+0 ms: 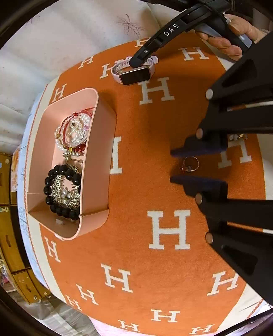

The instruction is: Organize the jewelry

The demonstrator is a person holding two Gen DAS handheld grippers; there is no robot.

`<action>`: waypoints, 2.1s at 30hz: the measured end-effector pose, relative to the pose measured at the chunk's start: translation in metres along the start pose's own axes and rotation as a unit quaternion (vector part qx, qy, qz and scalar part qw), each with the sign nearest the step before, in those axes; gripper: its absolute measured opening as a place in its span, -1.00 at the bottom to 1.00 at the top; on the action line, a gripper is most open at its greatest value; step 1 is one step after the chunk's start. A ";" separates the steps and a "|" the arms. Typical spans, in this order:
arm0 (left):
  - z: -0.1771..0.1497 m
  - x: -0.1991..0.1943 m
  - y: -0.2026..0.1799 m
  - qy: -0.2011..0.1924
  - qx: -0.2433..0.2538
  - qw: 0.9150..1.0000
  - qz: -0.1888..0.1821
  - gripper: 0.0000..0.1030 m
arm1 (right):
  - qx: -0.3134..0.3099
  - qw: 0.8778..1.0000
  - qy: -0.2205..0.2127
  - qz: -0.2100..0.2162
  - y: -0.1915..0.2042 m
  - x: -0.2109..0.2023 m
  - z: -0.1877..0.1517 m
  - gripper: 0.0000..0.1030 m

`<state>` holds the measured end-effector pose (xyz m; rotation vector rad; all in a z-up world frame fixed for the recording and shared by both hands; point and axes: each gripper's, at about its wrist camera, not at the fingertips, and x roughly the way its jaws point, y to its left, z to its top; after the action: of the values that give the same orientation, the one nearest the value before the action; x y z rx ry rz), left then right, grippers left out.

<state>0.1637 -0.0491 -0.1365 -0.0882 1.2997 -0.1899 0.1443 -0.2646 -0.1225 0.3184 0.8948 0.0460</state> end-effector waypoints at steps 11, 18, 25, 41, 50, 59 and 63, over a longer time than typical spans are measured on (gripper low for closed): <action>0.001 0.000 0.005 0.016 -0.020 0.999 -0.033 -0.88 | 0.007 1.000 0.009 0.011 -0.003 0.000 0.001 -0.83; 0.003 -0.032 0.003 -0.018 -0.010 0.998 -0.053 -0.88 | -0.002 1.000 0.010 0.014 0.006 -0.007 0.002 -0.84; 0.030 -0.086 0.009 -0.084 0.008 0.995 -0.055 -0.88 | -0.045 0.997 -0.036 0.046 0.045 -0.049 0.026 -0.84; 0.121 -0.058 0.040 -0.113 -0.022 0.991 -0.062 -0.88 | -0.074 0.996 -0.032 0.047 0.121 -0.020 0.097 -0.83; 0.110 -0.059 0.046 -0.156 0.000 0.987 -0.035 0.33 | -0.068 0.996 0.051 0.027 0.129 0.043 0.093 -0.65; 0.074 -0.091 0.048 -0.177 0.051 0.983 -0.013 0.50 | -0.060 0.997 0.031 0.045 0.123 0.012 0.082 -0.64; 0.052 -0.104 0.044 -0.167 0.065 0.984 -0.023 0.50 | -0.067 0.996 0.013 0.060 0.121 -0.018 0.069 -0.64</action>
<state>0.1908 0.0119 -0.0312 -0.0371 0.9493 -0.2871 0.1974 -0.1701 -0.0337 0.2469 0.8939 0.2207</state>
